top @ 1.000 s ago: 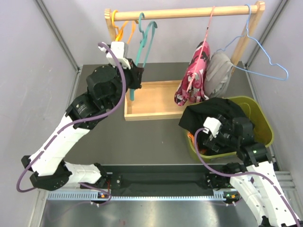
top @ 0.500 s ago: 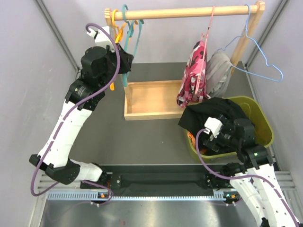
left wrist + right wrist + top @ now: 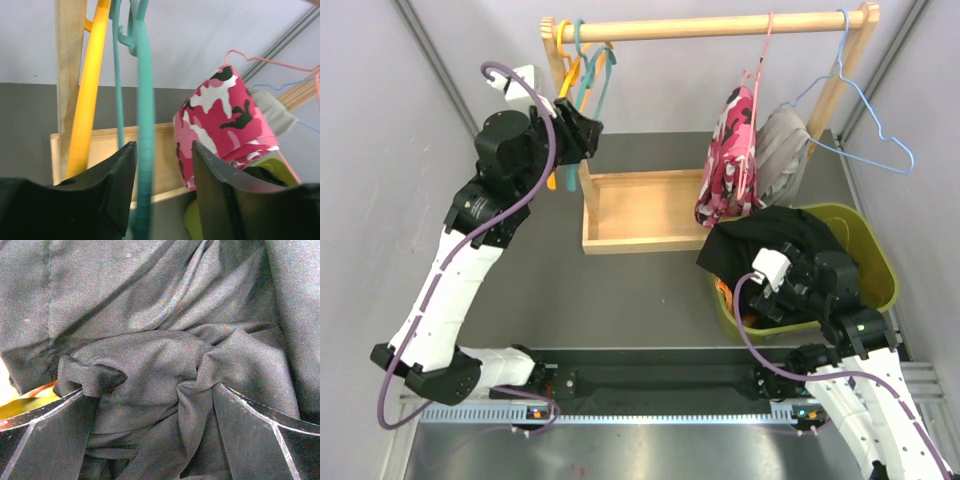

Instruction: Remove the trousers from the hanger

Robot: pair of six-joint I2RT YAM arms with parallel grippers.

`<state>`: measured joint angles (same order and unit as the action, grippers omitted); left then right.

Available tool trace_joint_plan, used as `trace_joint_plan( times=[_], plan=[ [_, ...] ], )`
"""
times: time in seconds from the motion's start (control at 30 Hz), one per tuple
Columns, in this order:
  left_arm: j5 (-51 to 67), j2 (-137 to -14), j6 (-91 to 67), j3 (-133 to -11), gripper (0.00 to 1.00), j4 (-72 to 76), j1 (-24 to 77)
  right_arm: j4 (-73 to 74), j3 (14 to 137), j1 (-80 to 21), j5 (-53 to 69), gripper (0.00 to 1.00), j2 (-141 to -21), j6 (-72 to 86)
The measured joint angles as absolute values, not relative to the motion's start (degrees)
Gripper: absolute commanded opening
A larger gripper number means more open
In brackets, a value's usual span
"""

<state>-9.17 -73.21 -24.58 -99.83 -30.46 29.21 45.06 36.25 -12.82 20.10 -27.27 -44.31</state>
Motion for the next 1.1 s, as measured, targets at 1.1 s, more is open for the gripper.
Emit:
trace_joint_plan(
  times=[1.1],
  plan=[
    [8.12,-56.73,-27.27,-95.88,0.93,-33.3,29.12,44.95,36.25,-9.19,21.37,0.98,-27.55,-44.31]
  ],
)
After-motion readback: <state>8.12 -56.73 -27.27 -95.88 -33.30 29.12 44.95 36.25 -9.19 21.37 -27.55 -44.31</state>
